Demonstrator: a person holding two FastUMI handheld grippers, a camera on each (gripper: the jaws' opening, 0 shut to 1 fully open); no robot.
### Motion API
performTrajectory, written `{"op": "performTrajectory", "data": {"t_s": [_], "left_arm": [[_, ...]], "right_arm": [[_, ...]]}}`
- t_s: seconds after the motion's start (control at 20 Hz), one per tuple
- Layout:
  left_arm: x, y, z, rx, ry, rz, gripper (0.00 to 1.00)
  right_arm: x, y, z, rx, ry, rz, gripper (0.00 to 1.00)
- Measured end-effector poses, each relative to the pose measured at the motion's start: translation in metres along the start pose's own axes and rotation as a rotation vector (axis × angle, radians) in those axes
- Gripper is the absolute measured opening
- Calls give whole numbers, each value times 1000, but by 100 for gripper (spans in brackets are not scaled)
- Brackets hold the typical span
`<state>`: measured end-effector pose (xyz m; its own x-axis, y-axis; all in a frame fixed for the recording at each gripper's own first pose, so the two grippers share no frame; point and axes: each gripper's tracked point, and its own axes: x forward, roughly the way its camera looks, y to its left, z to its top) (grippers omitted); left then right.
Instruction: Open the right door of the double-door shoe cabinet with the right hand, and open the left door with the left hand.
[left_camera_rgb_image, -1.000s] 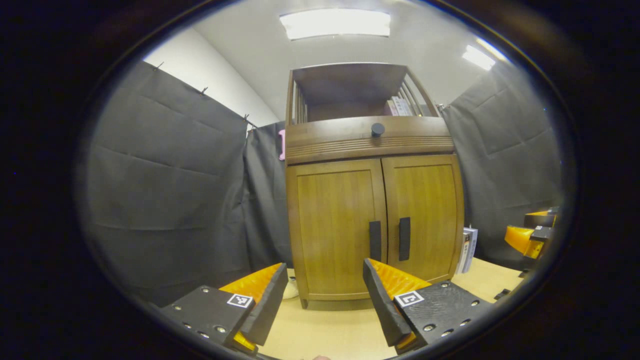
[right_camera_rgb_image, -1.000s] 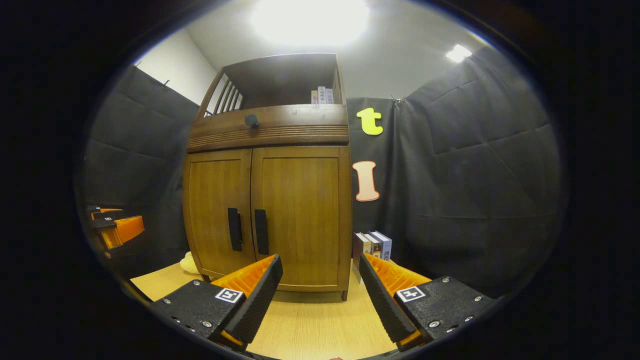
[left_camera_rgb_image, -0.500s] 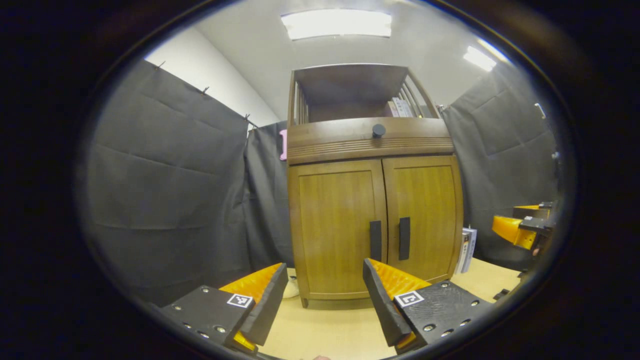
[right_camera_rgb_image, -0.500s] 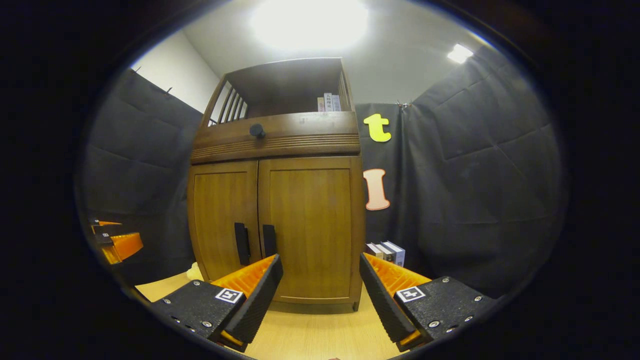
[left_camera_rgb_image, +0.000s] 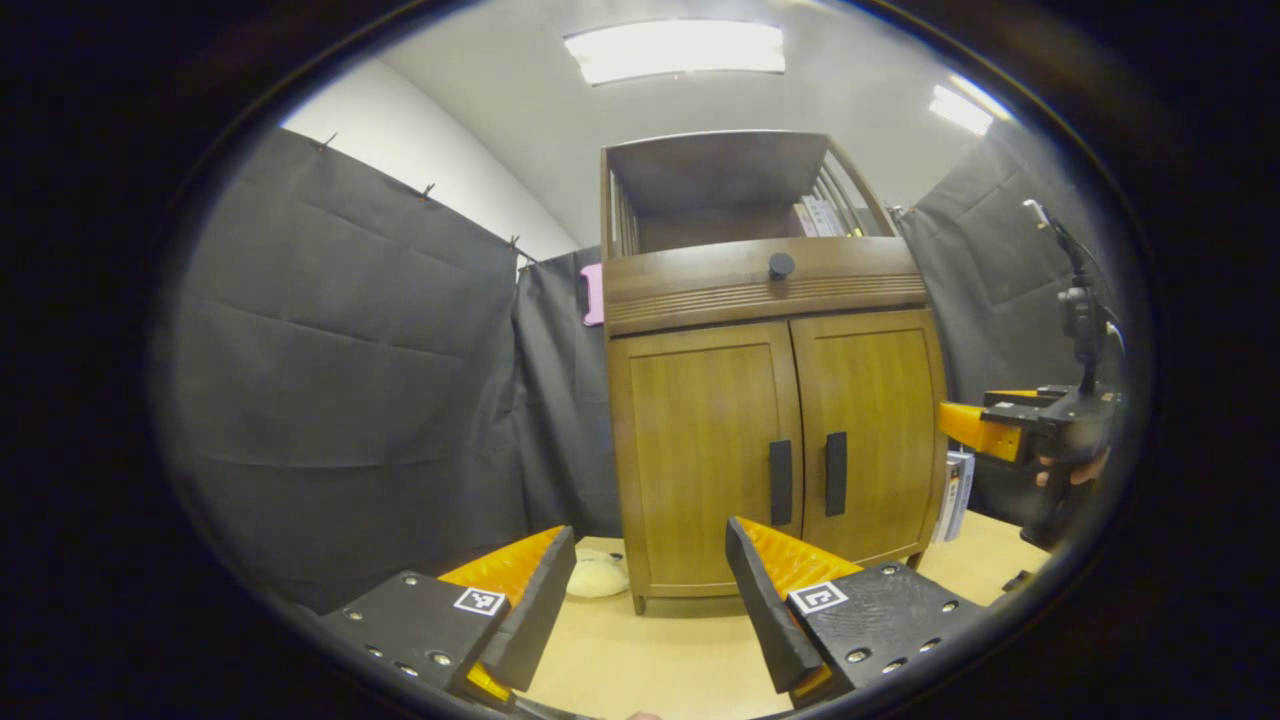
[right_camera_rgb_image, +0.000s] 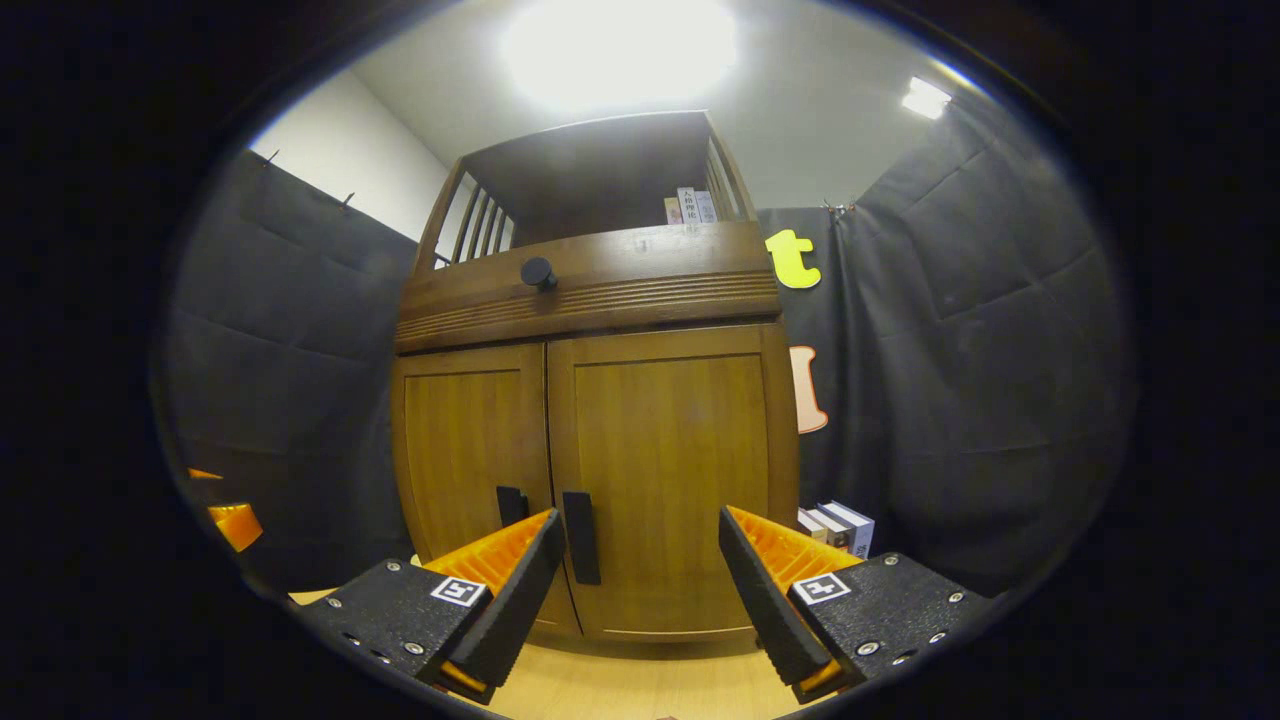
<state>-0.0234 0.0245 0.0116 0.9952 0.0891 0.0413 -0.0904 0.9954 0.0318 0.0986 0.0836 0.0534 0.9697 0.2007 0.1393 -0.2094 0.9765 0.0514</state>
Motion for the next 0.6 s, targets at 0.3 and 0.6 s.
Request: {"op": "performTrajectory", "data": {"t_s": [0.3,0.6], "left_arm": [[-1,6,-1,11,8,47,92],[-11,21,10,16,24,96,92]], "right_arm": [[48,18,-13,-4,18,19,95],[87,40,-35,-6,48,46,95]]}}
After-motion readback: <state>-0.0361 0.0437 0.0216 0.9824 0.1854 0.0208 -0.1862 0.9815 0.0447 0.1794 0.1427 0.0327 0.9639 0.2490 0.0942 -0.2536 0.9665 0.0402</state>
